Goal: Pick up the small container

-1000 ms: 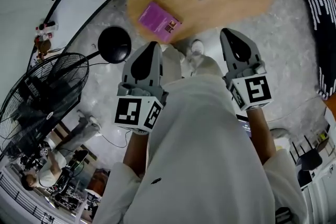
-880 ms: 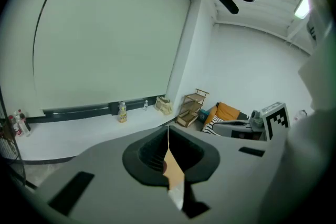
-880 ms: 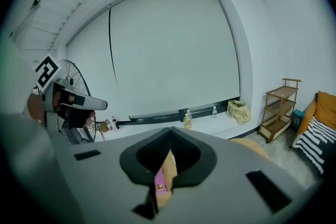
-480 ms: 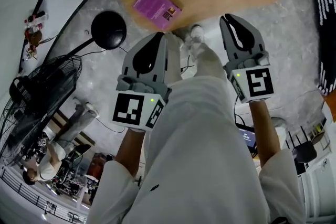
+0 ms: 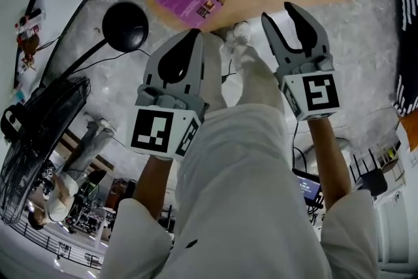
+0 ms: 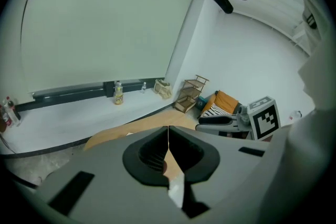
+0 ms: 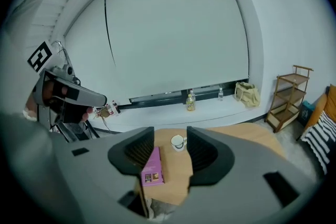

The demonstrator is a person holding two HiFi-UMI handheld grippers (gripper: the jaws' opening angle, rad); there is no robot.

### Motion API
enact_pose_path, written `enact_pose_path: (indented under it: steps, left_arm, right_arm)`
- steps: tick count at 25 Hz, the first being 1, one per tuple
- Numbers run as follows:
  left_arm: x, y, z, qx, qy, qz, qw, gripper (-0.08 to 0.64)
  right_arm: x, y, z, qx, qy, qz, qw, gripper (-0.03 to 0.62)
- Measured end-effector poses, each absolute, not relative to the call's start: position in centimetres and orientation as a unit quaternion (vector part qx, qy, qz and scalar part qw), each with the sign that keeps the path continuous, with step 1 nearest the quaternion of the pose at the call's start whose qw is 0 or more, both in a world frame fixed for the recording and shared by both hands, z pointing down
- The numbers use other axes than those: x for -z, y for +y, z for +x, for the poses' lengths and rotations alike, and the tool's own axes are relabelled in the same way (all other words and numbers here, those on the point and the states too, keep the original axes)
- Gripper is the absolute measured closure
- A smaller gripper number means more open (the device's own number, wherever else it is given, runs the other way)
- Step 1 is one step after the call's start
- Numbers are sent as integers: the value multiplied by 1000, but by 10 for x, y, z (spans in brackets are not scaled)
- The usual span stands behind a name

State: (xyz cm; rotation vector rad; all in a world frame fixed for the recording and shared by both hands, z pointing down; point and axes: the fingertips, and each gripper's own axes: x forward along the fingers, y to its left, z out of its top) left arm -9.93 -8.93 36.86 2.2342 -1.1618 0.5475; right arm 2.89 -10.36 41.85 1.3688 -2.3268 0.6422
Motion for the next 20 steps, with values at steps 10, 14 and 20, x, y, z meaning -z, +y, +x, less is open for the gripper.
enact_pose_path:
  steps: [10, 14, 20]
  left_arm:
    - [-429, -103, -97, -223, -427, 822, 303, 538]
    - [-451, -107, -93, -229, -418, 819, 318, 538]
    - [-472, -113, -86, -232, -414, 819, 323, 538]
  right_arm:
    - [-498, -138, 40, -263, -798, 508, 191, 303]
    - [-528, -146, 41, -278, -790, 511, 194, 295]
    - [-567, -157, 46, -291, -774, 525, 202, 271]
